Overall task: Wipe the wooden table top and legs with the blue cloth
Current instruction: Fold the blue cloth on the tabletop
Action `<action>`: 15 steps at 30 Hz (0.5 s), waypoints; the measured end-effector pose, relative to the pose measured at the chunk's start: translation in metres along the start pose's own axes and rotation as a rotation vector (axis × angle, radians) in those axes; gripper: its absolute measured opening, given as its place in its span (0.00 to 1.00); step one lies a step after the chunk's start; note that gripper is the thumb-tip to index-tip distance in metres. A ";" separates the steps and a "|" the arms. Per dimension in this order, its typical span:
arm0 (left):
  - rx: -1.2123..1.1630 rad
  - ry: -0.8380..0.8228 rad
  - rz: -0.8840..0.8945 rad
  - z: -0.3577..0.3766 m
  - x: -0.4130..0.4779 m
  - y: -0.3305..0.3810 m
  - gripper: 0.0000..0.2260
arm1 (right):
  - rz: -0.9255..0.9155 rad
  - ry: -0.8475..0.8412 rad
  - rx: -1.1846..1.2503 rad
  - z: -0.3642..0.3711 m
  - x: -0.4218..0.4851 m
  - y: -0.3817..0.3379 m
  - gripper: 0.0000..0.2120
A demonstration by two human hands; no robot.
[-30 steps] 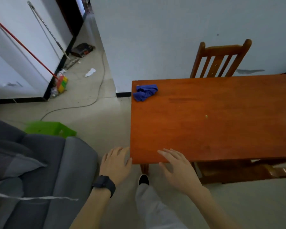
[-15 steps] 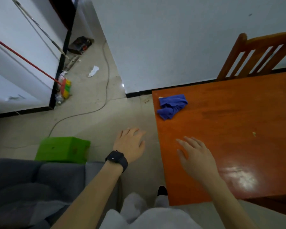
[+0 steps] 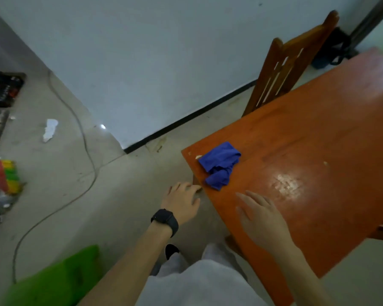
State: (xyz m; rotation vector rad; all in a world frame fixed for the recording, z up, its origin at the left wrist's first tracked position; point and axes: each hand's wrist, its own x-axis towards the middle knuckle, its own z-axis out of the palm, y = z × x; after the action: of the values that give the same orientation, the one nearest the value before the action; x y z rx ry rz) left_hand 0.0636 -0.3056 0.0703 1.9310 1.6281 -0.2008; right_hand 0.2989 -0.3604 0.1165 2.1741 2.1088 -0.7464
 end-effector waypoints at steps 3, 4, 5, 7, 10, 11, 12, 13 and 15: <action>0.024 -0.027 0.073 -0.013 0.039 0.000 0.21 | 0.058 -0.013 0.027 0.009 0.021 -0.014 0.22; 0.029 -0.030 0.094 -0.017 0.052 0.001 0.21 | 0.079 -0.015 0.047 0.011 0.031 -0.019 0.22; 0.037 -0.031 0.115 -0.019 0.065 0.003 0.21 | 0.093 -0.005 0.063 0.014 0.043 -0.023 0.22; 0.089 -0.051 0.150 -0.023 0.088 0.006 0.22 | 0.117 0.019 0.084 0.021 0.070 -0.032 0.24; 0.183 -0.097 0.175 -0.023 0.119 0.008 0.25 | 0.145 0.005 0.113 0.028 0.117 -0.042 0.27; 0.198 -0.107 0.167 -0.023 0.126 0.008 0.26 | 0.148 -0.018 0.111 0.031 0.130 -0.044 0.29; 0.215 -0.112 0.174 -0.025 0.134 0.009 0.27 | 0.155 -0.033 0.100 0.036 0.144 -0.046 0.31; 0.236 -0.137 0.182 -0.026 0.142 0.010 0.29 | 0.167 -0.057 0.081 0.038 0.157 -0.048 0.32; 0.295 -0.201 0.189 -0.027 0.157 0.007 0.31 | 0.203 -0.148 0.053 0.042 0.179 -0.047 0.35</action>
State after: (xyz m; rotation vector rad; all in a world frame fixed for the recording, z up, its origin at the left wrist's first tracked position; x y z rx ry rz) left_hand 0.1002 -0.1591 0.0199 2.1895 1.3345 -0.5666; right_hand 0.2362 -0.2034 0.0312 2.2379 1.7869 -0.9216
